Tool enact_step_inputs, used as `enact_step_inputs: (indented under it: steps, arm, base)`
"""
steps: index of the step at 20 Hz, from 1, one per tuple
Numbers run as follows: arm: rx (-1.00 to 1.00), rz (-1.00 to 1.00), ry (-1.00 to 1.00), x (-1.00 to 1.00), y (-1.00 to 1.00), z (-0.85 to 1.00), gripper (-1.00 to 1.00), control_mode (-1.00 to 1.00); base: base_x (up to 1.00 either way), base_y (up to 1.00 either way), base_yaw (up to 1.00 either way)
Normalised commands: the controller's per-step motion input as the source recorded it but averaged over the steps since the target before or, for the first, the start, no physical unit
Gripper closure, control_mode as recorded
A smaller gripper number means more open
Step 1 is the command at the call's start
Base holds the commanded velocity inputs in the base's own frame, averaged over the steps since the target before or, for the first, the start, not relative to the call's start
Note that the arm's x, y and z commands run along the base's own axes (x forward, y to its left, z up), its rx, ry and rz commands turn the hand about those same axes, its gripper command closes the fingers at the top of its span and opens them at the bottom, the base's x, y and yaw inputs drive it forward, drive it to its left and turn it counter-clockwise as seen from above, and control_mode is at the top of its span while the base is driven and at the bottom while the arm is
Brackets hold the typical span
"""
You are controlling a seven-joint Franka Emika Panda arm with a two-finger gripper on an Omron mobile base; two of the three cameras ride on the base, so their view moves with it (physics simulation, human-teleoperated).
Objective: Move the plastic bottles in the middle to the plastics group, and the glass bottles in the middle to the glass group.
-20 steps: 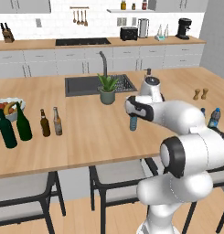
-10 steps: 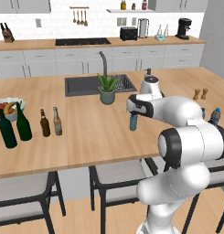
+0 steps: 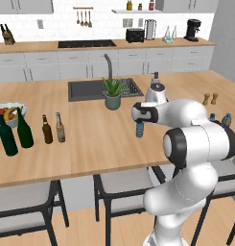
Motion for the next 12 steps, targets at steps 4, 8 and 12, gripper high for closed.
enact_step_inputs:
  steps: [4,8,12]
  arm:
    - [0.03,0.03,-0.21,-0.14,0.00,0.05,-1.00,-1.00]
    - [0.01,0.07,-0.13,0.00,0.00,0.00,-1.00,-1.00]
    - [0.00,0.05,0.00,0.16,0.00,0.00,-1.00,-1.00]
  base:
    - [0.00,0.00,0.00]
    - [0.00,0.00,0.00]
    - [0.00,0.00,0.00]
